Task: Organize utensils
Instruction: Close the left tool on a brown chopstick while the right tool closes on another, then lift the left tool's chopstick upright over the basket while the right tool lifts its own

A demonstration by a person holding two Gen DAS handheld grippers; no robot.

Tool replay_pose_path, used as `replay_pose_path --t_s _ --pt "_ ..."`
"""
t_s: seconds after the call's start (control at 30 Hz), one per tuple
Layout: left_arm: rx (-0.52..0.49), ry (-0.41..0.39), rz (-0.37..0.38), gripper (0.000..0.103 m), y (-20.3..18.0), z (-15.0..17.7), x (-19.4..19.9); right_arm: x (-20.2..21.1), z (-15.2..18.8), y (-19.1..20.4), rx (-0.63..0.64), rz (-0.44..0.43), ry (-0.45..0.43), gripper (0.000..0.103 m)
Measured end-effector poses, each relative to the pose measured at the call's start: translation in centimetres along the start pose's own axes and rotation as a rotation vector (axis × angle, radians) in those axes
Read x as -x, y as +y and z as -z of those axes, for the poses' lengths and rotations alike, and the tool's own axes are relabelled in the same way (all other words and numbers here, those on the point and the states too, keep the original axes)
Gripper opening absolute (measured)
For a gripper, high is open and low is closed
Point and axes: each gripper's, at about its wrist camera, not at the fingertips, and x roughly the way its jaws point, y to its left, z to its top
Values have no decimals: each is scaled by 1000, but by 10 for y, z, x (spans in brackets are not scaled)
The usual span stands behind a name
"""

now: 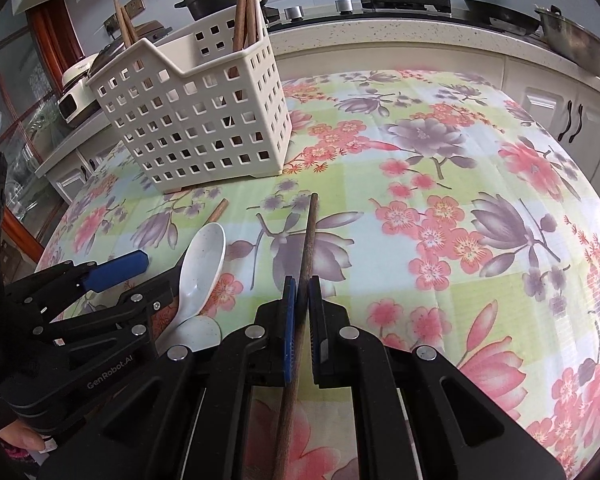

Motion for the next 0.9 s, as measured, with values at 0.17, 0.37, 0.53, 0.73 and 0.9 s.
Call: replay_pose_path --t_s 0.17,0.37,0.53,0.73,0.9 --pt "-39 8 10 18 -4 0 1 -1 0 0 2 4 11 6" --pt "-61 27 34 14 1 -1 2 -4 -5 3 47 17 40 7" --pt "-64 33 36 14 4 -1 1 -8 -10 8 90 47 60 7" --pt "-71 30 29 7 5 0 1 -10 -10 12 141 63 63 7" --pt "-36 23 23 6 15 2 4 -6 -11 6 101 17 35 6"
